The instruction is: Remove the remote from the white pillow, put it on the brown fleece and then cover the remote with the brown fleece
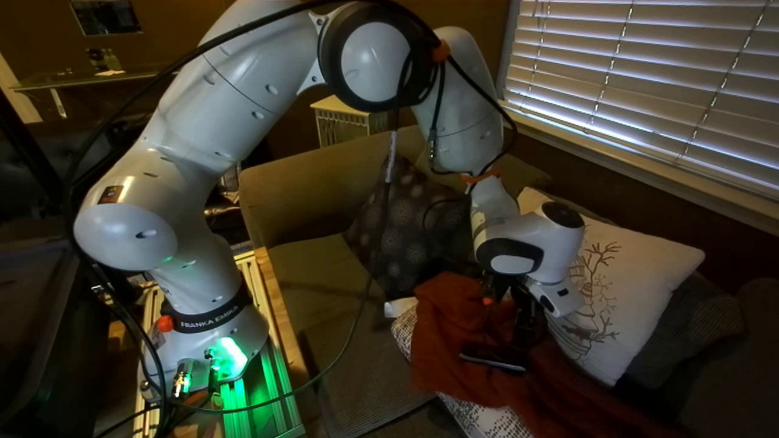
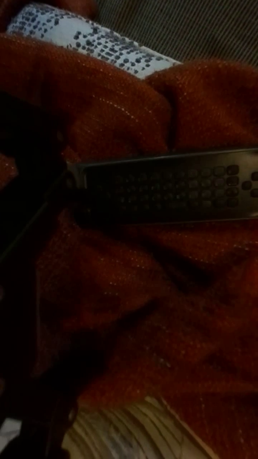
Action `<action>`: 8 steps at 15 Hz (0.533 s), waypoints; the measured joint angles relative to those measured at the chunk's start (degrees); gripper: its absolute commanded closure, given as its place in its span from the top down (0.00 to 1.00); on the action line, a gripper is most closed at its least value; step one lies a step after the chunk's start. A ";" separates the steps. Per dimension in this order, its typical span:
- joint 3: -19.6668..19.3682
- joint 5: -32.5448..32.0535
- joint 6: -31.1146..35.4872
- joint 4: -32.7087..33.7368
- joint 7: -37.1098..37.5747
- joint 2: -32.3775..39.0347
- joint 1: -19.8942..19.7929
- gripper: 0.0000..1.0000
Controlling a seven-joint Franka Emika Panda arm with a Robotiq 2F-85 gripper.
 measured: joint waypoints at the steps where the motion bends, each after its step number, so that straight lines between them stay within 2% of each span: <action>1: 0.19 0.00 0.00 0.00 -0.33 0.04 -0.22 0.66; 8: 1.17 0.00 0.03 0.38 -2.91 0.95 -1.43 0.16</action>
